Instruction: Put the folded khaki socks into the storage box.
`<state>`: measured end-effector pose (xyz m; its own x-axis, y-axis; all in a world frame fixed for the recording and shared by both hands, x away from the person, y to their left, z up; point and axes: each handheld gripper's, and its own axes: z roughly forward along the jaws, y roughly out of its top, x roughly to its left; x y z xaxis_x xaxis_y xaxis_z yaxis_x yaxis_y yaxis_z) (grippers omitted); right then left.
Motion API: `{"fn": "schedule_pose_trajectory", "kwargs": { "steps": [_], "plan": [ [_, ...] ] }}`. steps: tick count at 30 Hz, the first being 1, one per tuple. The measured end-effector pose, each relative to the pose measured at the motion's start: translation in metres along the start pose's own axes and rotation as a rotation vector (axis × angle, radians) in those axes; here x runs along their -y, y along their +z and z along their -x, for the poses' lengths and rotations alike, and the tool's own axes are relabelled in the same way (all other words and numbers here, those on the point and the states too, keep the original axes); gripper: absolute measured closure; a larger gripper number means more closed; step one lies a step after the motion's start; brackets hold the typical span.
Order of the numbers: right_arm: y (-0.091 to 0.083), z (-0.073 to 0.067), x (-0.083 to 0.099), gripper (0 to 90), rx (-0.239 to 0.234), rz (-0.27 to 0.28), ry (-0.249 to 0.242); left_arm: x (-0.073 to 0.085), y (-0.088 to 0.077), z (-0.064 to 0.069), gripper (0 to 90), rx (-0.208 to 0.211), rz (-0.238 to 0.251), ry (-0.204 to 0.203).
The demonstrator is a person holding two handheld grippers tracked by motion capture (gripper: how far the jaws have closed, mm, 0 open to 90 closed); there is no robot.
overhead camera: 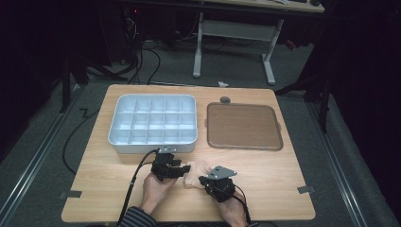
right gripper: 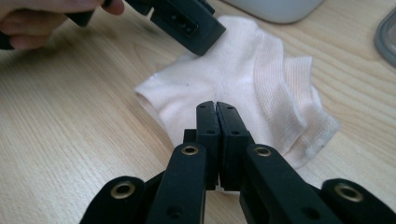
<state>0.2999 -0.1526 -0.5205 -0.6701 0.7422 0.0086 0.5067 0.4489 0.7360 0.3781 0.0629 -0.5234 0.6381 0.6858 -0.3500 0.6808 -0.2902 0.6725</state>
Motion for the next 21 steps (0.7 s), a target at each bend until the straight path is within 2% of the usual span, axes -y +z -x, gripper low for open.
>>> {"fn": "schedule_pose_trajectory", "kwargs": {
  "steps": [6,10,17,21],
  "plan": [
    [0.0030,0.0013,0.0027,90.0,0.004,-0.001,0.003,0.0007,0.0048,0.0009,49.3,0.023,-0.004,-0.016],
    [0.0031,0.0025,0.0045,90.0,0.007,0.005,-0.004,0.0016,0.0071,0.0030,54.4,0.037,-0.009,-0.009],
    [0.0035,0.0016,0.0050,90.0,0.010,0.010,-0.012,0.0025,0.0075,0.0048,57.3,0.042,-0.012,0.002],
    [0.0035,0.0016,0.0051,90.0,0.010,0.010,-0.015,0.0030,0.0090,0.0055,63.2,0.055,-0.014,0.001]
  ]
}}
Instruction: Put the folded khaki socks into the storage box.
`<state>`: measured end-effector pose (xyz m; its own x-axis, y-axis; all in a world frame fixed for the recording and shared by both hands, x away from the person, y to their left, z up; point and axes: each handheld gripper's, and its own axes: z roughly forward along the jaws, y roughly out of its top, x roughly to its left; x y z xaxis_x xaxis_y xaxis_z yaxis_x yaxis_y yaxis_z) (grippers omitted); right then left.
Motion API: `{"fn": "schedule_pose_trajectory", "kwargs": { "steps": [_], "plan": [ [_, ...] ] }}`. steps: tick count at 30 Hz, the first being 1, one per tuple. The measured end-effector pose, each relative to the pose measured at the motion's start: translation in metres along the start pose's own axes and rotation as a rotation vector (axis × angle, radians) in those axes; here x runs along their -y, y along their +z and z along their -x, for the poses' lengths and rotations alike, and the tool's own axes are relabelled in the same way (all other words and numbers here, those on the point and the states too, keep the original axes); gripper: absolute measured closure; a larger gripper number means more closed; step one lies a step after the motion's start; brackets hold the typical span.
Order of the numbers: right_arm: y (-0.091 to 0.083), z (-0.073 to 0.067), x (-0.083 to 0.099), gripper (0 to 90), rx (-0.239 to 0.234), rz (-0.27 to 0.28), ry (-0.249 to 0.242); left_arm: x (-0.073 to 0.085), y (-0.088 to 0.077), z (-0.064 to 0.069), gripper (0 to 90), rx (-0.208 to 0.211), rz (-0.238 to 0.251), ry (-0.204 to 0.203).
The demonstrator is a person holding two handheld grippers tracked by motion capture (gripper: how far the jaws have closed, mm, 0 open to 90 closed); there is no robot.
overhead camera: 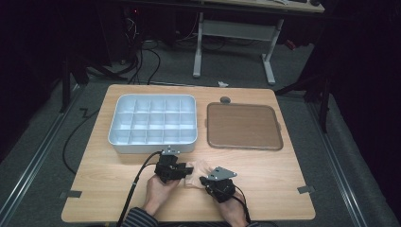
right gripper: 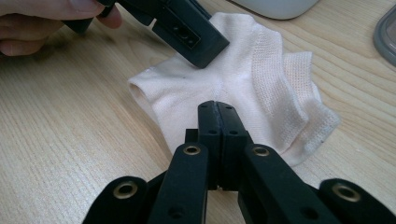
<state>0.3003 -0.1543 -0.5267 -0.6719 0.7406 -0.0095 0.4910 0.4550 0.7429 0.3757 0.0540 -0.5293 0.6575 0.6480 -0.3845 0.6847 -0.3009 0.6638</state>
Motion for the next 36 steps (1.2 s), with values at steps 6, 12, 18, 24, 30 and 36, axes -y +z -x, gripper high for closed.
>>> {"fn": "schedule_pose_trajectory", "kwargs": {
  "steps": [6,12,18,24,30,36],
  "plan": [
    [0.000,0.000,0.000,90.0,0.001,-0.001,-0.002,0.001,0.000,0.000,71.4,0.007,-0.001,-0.006],
    [0.000,0.000,0.000,90.0,0.002,-0.001,-0.002,0.002,-0.004,-0.001,79.8,0.019,0.019,-0.014],
    [0.000,0.000,0.000,90.0,0.005,-0.003,-0.002,0.001,-0.009,0.001,83.4,0.036,0.045,-0.008],
    [0.000,0.000,-0.001,90.0,-0.001,-0.007,0.000,0.000,-0.014,0.003,84.0,0.046,0.061,-0.001],
    [0.000,-0.001,-0.005,90.0,-0.025,-0.009,0.002,0.000,-0.018,0.003,84.3,0.043,0.062,0.004],
    [-0.004,0.004,-0.020,90.0,-0.010,0.026,0.015,0.000,-0.021,0.002,84.3,0.047,0.062,0.008]
  ]
}}
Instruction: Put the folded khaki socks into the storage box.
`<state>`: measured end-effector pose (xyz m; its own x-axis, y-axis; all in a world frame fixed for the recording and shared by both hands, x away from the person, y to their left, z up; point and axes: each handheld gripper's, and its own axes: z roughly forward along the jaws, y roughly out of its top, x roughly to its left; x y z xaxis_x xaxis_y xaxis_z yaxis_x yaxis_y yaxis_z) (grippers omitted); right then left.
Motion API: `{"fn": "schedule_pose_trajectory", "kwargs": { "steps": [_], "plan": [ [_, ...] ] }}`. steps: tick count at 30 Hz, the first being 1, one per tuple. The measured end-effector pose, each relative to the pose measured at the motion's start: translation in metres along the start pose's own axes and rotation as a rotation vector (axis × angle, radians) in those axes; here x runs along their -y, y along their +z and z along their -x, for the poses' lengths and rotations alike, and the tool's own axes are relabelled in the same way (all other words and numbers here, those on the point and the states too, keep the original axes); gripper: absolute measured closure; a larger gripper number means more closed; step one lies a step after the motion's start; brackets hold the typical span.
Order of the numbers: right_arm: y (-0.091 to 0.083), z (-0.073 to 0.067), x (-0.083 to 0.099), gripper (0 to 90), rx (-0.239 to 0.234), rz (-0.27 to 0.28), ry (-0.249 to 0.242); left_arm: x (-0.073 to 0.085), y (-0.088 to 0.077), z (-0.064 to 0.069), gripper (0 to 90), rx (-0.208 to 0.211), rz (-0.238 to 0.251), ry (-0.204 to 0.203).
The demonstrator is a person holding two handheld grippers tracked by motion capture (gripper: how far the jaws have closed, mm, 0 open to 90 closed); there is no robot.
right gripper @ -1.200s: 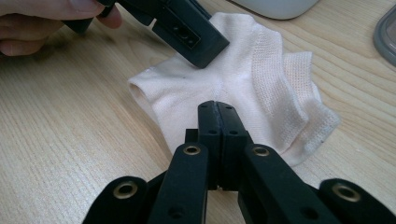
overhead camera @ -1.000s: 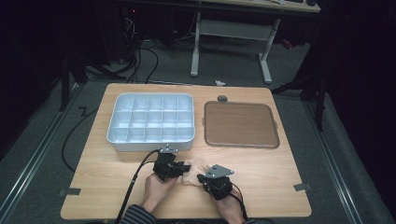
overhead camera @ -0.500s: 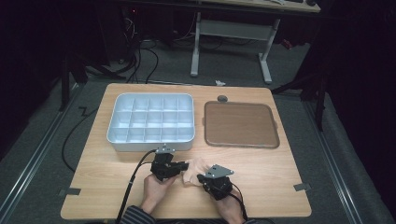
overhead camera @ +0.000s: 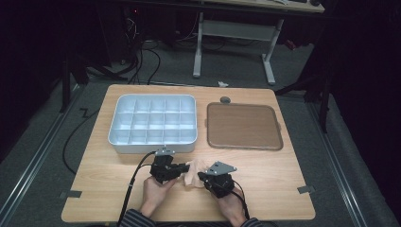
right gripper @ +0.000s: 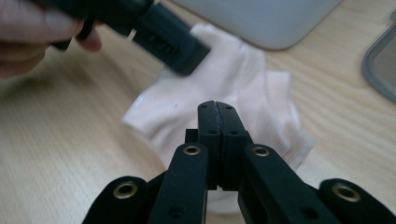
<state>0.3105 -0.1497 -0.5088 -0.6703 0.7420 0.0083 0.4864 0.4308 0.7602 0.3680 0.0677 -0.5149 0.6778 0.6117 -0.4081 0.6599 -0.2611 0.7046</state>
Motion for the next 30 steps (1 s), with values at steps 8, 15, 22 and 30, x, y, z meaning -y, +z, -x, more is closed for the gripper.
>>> {"fn": "schedule_pose_trajectory", "kwargs": {
  "steps": [8,15,22,30],
  "plan": [
    [0.015,0.012,-0.010,90.0,0.021,-0.043,0.019,0.000,-0.002,-0.001,84.4,0.006,-0.007,0.000],
    [0.024,0.009,-0.006,90.0,0.009,-0.074,0.012,0.000,-0.006,-0.001,84.4,0.032,0.013,0.002],
    [0.028,0.003,-0.008,90.0,-0.005,-0.077,-0.004,0.000,-0.010,0.001,84.4,0.054,0.038,0.007],
    [0.033,-0.003,-0.013,90.0,-0.020,-0.091,-0.027,-0.002,-0.011,0.002,84.5,0.068,0.058,0.018]
  ]
}}
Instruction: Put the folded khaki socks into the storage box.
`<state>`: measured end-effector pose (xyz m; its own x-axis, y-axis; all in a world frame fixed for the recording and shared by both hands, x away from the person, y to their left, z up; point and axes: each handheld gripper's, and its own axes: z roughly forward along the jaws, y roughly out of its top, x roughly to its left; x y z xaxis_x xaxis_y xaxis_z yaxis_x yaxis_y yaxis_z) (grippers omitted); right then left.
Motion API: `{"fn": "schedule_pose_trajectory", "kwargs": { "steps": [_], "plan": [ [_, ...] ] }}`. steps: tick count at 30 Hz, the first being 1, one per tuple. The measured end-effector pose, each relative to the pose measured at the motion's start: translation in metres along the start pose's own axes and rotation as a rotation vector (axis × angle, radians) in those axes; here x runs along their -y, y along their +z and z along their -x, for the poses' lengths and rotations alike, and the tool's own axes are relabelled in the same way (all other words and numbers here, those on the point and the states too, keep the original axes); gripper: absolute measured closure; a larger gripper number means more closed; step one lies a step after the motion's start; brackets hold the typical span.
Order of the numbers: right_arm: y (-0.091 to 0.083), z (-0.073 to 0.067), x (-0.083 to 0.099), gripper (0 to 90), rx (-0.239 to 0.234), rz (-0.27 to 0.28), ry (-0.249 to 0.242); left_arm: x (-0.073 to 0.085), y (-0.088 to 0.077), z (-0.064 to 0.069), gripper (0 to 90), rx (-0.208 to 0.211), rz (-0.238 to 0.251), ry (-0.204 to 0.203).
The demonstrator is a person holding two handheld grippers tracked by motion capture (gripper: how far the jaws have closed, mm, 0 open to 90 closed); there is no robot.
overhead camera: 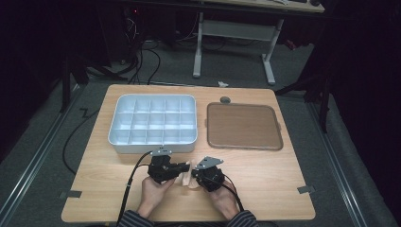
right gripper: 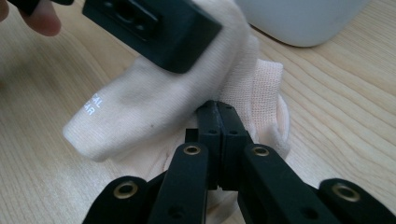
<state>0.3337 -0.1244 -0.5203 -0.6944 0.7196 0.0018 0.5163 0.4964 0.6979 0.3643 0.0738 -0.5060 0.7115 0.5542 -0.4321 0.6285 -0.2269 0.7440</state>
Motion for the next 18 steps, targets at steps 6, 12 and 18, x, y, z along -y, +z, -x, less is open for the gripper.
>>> {"fn": "schedule_pose_trajectory", "kwargs": {
  "steps": [6,12,18],
  "plan": [
    [0.006,-0.001,-0.003,90.0,-0.025,0.008,-0.004,0.000,0.004,0.000,84.6,-0.001,0.005,0.003],
    [-0.001,0.000,-0.003,84.1,-0.014,0.032,-0.002,0.000,-0.001,-0.001,84.7,-0.031,-0.004,-0.003],
    [-0.015,0.005,-0.001,80.0,0.022,0.077,0.026,0.001,-0.003,-0.003,84.9,-0.042,-0.013,-0.013]
  ]
}}
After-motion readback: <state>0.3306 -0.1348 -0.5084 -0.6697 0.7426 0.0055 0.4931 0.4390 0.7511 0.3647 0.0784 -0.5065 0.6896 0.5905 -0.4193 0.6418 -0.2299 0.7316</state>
